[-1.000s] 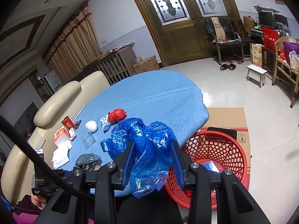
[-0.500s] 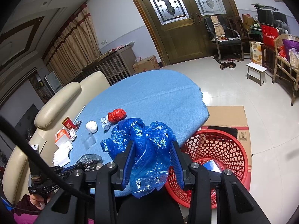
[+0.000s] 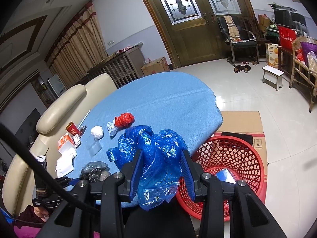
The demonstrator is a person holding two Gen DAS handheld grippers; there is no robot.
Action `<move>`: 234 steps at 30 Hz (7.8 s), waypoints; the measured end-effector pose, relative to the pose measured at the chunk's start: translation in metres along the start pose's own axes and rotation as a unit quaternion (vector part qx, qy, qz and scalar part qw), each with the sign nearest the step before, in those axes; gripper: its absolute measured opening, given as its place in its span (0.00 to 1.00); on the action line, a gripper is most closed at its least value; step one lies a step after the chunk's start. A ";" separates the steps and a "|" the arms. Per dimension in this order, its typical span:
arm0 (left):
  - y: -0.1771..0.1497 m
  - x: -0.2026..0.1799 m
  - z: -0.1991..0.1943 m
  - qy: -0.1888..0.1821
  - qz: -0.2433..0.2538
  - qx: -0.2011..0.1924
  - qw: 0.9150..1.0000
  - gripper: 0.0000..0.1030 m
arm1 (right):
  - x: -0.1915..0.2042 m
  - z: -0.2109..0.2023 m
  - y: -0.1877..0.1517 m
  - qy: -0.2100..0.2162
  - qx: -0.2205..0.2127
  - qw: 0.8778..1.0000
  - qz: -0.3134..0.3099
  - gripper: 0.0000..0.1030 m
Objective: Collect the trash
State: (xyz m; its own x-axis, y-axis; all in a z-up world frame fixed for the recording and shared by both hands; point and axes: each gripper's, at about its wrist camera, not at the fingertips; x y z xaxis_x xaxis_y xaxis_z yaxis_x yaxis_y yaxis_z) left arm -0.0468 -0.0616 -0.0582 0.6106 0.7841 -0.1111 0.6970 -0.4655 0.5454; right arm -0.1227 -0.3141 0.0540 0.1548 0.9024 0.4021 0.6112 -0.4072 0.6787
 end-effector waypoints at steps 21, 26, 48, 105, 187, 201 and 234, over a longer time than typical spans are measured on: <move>0.007 0.018 0.006 0.028 -0.033 -0.014 0.999 0.14 | -0.003 0.002 0.001 0.002 0.005 1.000 0.005 0.39; 0.007 0.017 0.007 0.031 -0.032 -0.012 0.999 0.14 | -0.004 0.003 0.000 0.003 0.006 1.000 0.011 0.39; 0.003 0.023 -0.013 0.047 -0.004 -0.030 0.998 0.62 | 0.001 0.005 -0.001 0.006 0.011 1.000 0.005 0.39; 0.119 -0.109 -0.090 -0.010 0.080 -0.132 0.988 0.37 | -0.054 -0.116 0.050 -0.089 -0.121 0.988 0.041 0.41; 0.127 -0.194 0.038 -0.070 0.098 0.055 0.991 0.63 | -0.153 -0.031 -0.005 -0.071 0.050 0.970 0.228 0.49; 0.100 -0.099 -0.013 0.039 0.018 -0.025 0.999 0.64 | -0.133 -0.030 0.002 -0.058 0.046 0.975 0.207 0.49; 0.018 0.131 -0.025 0.114 -0.237 -0.013 0.965 0.65 | 0.119 0.176 0.051 0.063 0.169 0.983 -0.023 0.49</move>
State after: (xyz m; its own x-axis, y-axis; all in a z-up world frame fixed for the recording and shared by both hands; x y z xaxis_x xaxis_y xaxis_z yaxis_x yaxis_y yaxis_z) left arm 0.0362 0.0430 -0.0422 0.1242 0.9778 -0.1689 0.8657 -0.0235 0.5000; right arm 0.0633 -0.2029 0.0278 0.0373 0.8852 0.4636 0.8420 -0.2778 0.4625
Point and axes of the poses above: each gripper's, at about its wrist camera, not at the fingertips, and z roughly the way its jaws point, x to its left, y to its top, and after that the axes turned 5 degrees about y, right-handed
